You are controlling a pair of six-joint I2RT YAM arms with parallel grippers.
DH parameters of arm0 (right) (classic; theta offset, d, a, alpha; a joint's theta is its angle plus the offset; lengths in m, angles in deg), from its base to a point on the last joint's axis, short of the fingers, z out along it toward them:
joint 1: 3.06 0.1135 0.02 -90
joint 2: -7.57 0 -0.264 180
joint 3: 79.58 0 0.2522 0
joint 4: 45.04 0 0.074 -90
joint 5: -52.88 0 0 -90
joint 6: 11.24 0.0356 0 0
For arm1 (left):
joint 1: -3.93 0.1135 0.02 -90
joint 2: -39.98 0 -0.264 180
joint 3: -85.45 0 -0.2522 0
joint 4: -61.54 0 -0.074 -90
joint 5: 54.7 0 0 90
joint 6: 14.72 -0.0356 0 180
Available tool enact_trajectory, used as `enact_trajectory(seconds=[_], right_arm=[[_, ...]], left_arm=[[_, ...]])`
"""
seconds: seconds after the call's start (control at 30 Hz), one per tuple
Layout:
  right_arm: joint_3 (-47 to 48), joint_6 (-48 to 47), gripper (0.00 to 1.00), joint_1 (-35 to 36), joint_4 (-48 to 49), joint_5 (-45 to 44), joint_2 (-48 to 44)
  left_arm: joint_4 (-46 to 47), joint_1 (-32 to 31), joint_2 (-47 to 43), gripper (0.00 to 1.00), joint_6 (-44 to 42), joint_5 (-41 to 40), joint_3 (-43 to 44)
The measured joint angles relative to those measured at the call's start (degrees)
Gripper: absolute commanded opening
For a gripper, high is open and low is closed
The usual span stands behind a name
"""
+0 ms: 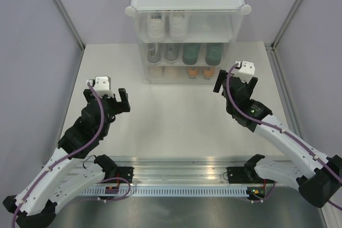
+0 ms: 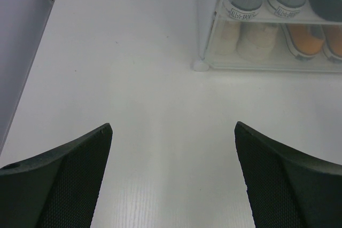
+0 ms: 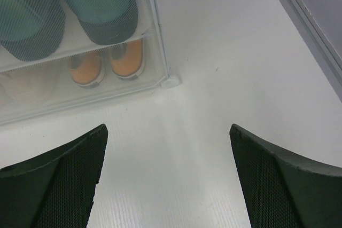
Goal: Place and organize the shoes in the shoe cabinet
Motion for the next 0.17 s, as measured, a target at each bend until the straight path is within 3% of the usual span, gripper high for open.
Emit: enact_trajectory(seconds=[0.17], right_arm=[[0.0,0.3,0.98,0.0,-0.4,-0.1,0.2]], left_arm=[[0.0,0.0,0.0,0.98,0.0,-0.1,0.0]])
